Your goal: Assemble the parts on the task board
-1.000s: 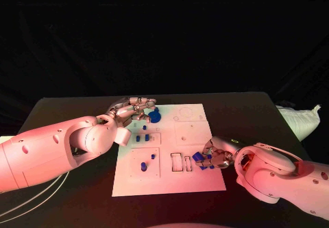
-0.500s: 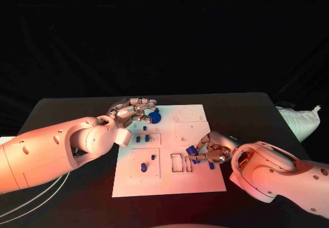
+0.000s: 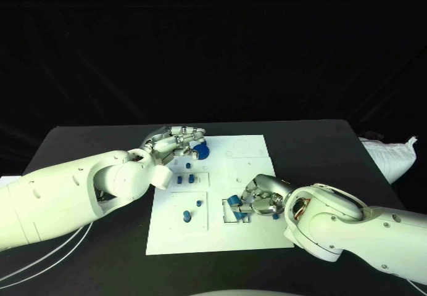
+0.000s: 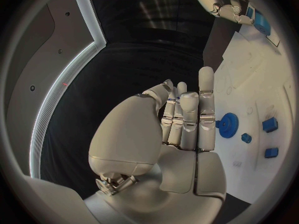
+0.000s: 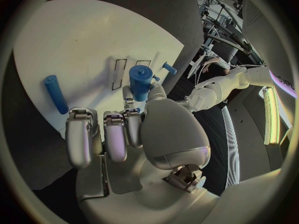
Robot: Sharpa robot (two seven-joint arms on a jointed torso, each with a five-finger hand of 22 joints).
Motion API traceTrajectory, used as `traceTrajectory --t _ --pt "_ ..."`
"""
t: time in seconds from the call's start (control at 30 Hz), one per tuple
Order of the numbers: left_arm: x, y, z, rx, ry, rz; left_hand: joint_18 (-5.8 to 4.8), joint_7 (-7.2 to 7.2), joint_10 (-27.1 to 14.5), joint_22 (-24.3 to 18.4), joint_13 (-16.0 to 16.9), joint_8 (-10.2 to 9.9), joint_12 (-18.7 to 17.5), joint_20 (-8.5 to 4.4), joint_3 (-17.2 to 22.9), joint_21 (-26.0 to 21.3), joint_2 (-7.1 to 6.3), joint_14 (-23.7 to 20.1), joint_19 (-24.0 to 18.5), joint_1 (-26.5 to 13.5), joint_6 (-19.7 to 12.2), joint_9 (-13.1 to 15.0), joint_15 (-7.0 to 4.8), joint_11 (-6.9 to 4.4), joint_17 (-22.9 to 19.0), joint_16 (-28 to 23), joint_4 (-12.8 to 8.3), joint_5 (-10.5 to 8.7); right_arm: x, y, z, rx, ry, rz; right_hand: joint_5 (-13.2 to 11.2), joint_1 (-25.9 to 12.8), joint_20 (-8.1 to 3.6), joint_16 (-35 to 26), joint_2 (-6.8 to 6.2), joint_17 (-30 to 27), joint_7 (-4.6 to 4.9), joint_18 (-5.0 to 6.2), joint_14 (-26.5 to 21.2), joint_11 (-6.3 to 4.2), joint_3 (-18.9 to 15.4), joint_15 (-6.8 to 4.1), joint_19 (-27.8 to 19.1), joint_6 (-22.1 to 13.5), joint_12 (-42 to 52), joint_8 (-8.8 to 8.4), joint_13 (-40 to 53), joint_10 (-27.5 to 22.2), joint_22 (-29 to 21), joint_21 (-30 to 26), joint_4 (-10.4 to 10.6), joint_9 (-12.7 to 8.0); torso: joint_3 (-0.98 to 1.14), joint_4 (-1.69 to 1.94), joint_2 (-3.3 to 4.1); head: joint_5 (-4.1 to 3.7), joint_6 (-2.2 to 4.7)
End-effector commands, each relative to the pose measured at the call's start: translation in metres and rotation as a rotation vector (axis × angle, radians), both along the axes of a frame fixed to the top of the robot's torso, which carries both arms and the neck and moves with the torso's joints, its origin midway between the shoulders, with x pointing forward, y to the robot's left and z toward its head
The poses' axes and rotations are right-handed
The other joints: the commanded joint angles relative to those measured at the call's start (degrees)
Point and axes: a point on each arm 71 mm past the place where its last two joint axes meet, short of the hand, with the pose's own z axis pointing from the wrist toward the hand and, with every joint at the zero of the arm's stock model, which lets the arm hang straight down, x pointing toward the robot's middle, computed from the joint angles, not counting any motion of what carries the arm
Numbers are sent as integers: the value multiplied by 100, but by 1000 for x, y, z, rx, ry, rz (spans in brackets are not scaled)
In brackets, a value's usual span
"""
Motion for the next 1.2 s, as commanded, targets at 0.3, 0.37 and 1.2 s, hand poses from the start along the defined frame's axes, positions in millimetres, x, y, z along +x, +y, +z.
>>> traceTrajectory --t 0.3,0.37,1.2 --pt "-1 -3 1 -9 -2 -25 108 -13 -36 -8 8 26 34 -2 -37 -26 6 -49 -29 -72 -35 7 2 -16 -8 -31 3 19 0 9 -6 -71 20 45 -7 -179 -98 -12 111 1339 -172 -51 566 -153 -143 -90 19 253 -81 100 412 41 55 1 -12 108 3 -5 0 33 -11" --pt "-1 -4 1 -9 -2 -26 109 -13 -44 -12 9 36 43 1 -40 -34 13 -52 -32 -72 -44 10 4 -16 -4 -26 6 20 1 11 -5 -71 10 48 -49 -244 -106 -16 94 1334 -178 -51 565 -159 -190 -97 18 256 -98 107 401 35 52 -2 -8 131 6 -2 -2 56 -13" --pt "-1 -3 0 -2 1 -28 111 -17 -53 -16 12 52 57 1 -22 -42 38 -60 -33 -43 -52 15 1 -20 -12 -25 -7 24 -1 14 -3 -88 -48 104 -1043 -441 -92 -141 -95 1174 -143 1 524 -127 -518 -74 -100 81 -508 100 123 -206 -220 -169 -222 423 3 -6 -7 85 -25"
